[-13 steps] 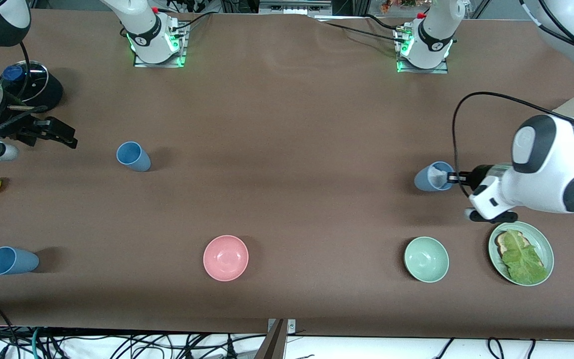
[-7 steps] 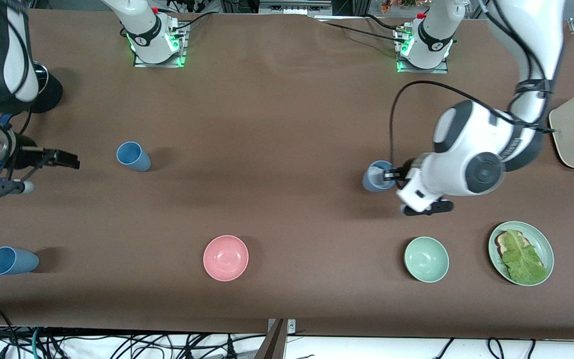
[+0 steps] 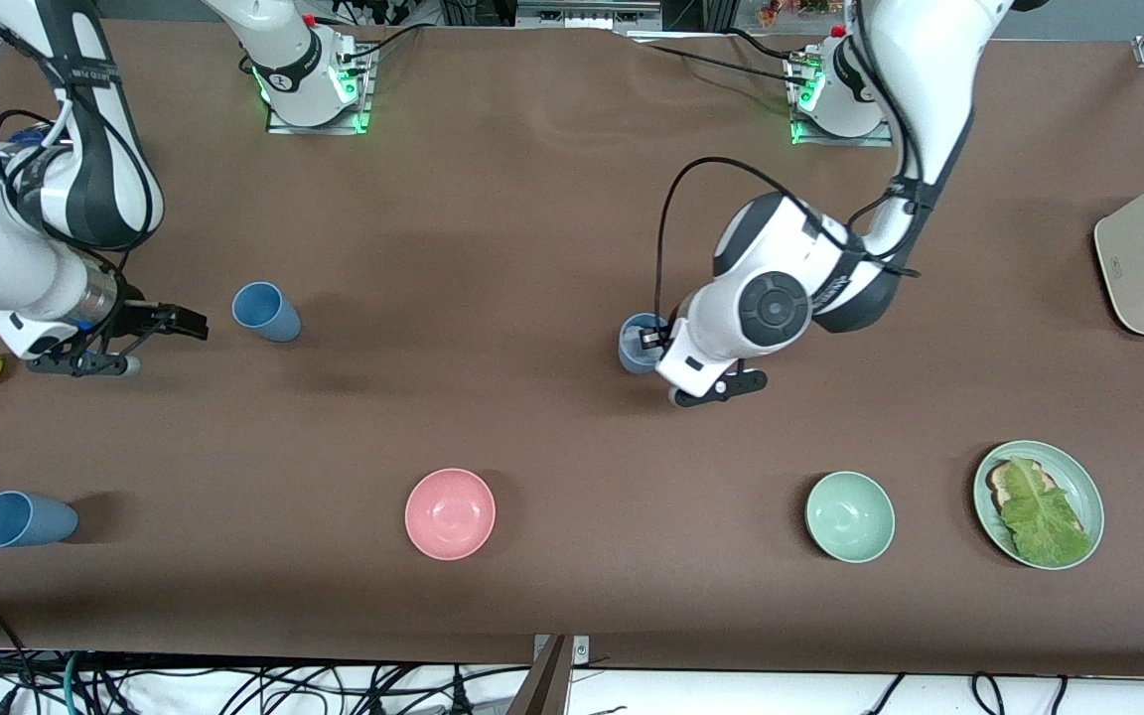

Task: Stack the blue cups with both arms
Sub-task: 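Carry the blue cup toward the table middle while the right gripper reaches another cup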

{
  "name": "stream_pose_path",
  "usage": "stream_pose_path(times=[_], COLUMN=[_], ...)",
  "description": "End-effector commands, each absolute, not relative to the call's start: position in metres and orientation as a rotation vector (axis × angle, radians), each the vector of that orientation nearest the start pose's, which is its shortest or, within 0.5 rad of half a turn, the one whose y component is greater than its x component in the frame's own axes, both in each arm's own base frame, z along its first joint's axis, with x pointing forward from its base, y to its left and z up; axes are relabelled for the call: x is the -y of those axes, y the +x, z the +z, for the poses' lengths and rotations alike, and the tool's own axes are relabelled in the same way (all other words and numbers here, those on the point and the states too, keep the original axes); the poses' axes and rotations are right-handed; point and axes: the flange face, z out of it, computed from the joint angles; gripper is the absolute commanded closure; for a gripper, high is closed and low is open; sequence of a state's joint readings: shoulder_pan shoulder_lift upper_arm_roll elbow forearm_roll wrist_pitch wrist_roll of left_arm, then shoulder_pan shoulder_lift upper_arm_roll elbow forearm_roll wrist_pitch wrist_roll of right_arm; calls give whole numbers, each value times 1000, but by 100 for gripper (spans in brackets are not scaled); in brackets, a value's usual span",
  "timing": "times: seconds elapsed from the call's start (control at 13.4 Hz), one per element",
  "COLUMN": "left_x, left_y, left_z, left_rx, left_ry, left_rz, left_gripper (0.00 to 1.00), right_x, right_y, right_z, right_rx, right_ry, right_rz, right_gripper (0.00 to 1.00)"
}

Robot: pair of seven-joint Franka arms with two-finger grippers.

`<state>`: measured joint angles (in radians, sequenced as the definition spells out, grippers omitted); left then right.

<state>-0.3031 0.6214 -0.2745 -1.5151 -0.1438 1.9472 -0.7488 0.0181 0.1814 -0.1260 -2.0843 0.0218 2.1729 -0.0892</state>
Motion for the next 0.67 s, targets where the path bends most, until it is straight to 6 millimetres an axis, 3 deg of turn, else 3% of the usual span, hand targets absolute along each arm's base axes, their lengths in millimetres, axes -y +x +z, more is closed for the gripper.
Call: stream_pose_path(times=[0.0, 0.22, 0.3, 0.37, 0.45, 0.6], left_x=[375, 380, 378, 376, 373, 355], left_y=[581, 577, 578, 577, 577, 581], left_z=[278, 267, 270, 270, 274, 308], left_rx=[486, 478, 496, 513, 515, 507], left_ry=[-3197, -3196, -3188, -3174, -3166, -3144], left_rz=[521, 516, 522, 534, 543, 556], left_gripper=[100, 100, 58, 4, 0, 0], right_x=[52, 48, 46, 43, 36, 26], right_y=[532, 516, 513, 512, 512, 512], right_z=[340, 314, 307, 303, 303, 299], right_rx=[-53, -54, -50, -41, -22, -41], right_ry=[-3118, -3123, -3124, -3124, -3123, -3122], right_rz=[102, 62, 59, 67, 69, 89], right_gripper=[0, 0, 0, 0, 0, 0])
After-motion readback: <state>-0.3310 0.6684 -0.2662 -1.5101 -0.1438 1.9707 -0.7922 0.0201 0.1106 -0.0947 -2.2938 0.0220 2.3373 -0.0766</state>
